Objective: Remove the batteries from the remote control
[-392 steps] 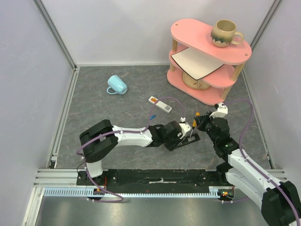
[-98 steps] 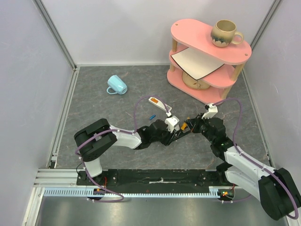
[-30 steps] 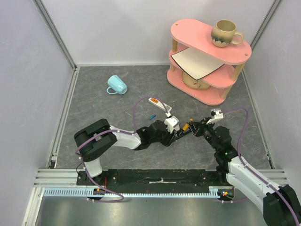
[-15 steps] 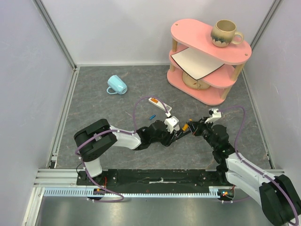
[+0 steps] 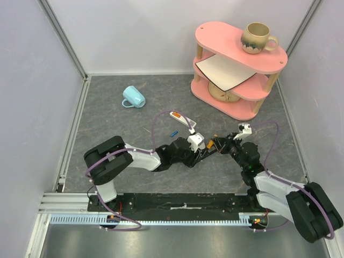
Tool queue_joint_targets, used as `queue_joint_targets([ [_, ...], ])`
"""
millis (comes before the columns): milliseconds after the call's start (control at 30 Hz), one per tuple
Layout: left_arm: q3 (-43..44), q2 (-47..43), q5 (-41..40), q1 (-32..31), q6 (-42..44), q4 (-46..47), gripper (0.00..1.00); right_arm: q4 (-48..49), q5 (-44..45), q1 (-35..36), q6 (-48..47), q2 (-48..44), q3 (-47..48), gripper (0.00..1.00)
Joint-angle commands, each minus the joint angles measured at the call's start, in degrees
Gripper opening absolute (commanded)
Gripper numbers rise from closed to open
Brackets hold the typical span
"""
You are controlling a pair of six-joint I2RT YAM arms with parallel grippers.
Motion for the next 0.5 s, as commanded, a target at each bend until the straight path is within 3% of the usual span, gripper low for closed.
queue_joint_targets([
  [0,-3.3,1.1,1.5,-0.8,-1.4,-9.7,0.53,9.8,-7.5,0.6,7.3,4.3,-2.9,0.0],
  [200,-3.4,1.4,1.7,-0.9,-1.3,-9.7,0.53,14.4,-10.2,0.7,11.3,2.0,-2.8,0.0],
  [300,-3.5,1.5,1.7,-0.8,-1.4,-9.6,0.53,10.3,-9.1,0.6,10.7,-1.0,-1.7,0.0],
  [467,-5.0,-2.2,0.7,-0.8,-2.2,-10.0,0.63,2.6,-6.6,0.6,7.8,-4.0,-1.1,0.0],
])
